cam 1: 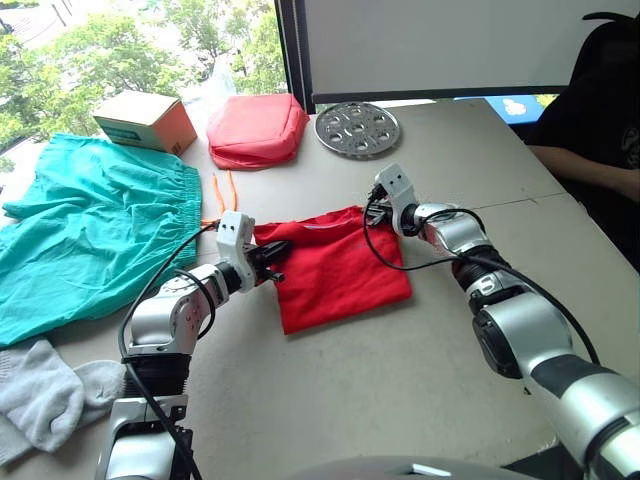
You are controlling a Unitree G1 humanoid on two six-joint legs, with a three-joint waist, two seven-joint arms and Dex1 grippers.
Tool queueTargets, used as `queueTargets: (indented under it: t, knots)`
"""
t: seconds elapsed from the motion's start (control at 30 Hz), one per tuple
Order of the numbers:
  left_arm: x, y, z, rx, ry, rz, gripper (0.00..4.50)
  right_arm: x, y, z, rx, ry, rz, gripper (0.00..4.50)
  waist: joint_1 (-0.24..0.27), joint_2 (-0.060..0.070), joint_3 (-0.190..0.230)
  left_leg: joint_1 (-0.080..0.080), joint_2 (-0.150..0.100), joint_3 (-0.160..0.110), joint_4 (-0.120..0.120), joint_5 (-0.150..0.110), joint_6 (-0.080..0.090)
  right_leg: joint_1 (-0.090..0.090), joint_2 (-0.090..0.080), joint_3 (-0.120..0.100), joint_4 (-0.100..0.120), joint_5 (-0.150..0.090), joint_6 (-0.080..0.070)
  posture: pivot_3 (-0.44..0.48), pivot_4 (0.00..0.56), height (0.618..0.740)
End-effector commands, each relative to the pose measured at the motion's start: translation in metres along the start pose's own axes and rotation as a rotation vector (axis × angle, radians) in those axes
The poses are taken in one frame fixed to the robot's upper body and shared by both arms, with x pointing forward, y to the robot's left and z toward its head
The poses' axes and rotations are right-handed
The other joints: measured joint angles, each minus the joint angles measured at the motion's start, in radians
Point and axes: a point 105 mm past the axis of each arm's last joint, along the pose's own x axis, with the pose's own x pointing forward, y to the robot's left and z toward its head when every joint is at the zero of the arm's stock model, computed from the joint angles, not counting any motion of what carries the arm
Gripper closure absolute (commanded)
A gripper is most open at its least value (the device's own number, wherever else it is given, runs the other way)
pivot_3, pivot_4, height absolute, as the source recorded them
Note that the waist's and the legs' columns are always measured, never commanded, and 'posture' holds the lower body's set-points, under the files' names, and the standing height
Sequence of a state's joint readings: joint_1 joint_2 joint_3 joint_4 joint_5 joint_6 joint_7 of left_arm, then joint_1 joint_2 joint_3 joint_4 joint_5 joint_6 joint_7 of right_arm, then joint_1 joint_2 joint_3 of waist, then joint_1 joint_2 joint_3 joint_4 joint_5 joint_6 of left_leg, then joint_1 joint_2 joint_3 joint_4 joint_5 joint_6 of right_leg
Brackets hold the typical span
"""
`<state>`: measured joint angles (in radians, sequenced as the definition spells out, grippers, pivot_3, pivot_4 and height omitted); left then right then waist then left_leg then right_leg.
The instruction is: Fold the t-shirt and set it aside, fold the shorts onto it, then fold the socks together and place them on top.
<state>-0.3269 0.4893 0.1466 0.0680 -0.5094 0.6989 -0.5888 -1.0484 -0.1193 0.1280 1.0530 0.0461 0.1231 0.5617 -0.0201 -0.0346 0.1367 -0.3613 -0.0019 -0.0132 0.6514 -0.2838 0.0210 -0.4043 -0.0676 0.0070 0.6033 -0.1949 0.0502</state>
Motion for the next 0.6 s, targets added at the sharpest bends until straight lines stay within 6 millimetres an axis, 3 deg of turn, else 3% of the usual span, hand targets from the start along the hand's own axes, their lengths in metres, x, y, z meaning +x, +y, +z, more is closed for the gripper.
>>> queueTargets:
  t: [0.03, 0.13, 0.23, 0.33, 0.43, 0.53, 0.6]
  knots:
    - [-0.003, 0.007, 0.002, 0.0, -0.01, 0.029, 4.44, -0.008, 0.005, 0.05, 0.045, -0.223, 0.112, 4.5, -0.004, 0.0, 0.0, 0.0, 0.0, 0.0, 0.0, 0.0, 0.0, 0.0, 0.0, 0.0, 0.0, 0.0, 0.0, 0.0, 0.15, 0.74]
    - [-0.002, 0.008, 0.002, -0.016, -0.012, 0.032, 4.44, -0.019, 0.038, 0.046, 0.046, -0.188, 0.372, 4.5, -0.009, 0.0, 0.0, 0.0, 0.003, -0.001, 0.0, 0.0, 0.0, 0.0, 0.0, 0.0, 0.0, 0.0, 0.0, 0.0, 0.15, 0.74]
    - [-0.001, 0.006, 0.004, -0.017, -0.027, 0.025, 4.44, -0.016, 0.047, 0.033, -0.002, -0.113, 0.391, 4.5, -0.01, 0.001, 0.0, 0.001, 0.004, -0.002, 0.0, -0.002, 0.004, 0.001, 0.0, -0.001, 0.003, 0.0, 0.0, 0.0, 0.15, 0.74]
    - [0.0, 0.002, 0.009, -0.051, -0.054, 0.015, 4.44, 0.003, 0.033, 0.011, -0.012, -0.002, 0.19, 4.5, -0.011, 0.001, 0.0, 0.001, 0.003, -0.002, 0.001, -0.002, 0.004, 0.001, -0.001, -0.001, 0.003, 0.0, 0.0, 0.0, 0.15, 0.74]
    - [0.0, -0.001, 0.009, -0.062, -0.059, 0.016, 4.44, 0.008, 0.012, 0.003, -0.027, 0.029, 0.01, 4.5, -0.01, 0.001, 0.0, 0.0, 0.003, -0.003, 0.001, 0.0, 0.0, 0.0, -0.002, -0.001, 0.002, 0.0, 0.0, 0.0, 0.15, 0.74]
    - [0.0, -0.002, 0.008, -0.065, -0.058, 0.019, 4.44, 0.006, -0.005, 0.007, -0.038, -0.013, -0.109, 4.5, -0.01, 0.001, 0.0, 0.0, 0.002, -0.003, 0.0, 0.001, -0.001, 0.0, -0.002, -0.002, 0.001, 0.0, 0.0, 0.0, 0.15, 0.74]
    - [-0.001, -0.003, 0.008, -0.069, -0.059, 0.02, 4.44, 0.003, -0.005, 0.019, 0.003, -0.098, -0.076, 4.5, -0.011, 0.001, 0.0, 0.0, 0.002, -0.005, 0.0, 0.001, -0.002, 0.0, -0.002, -0.003, 0.001, 0.0, 0.0, 0.0, 0.15, 0.74]
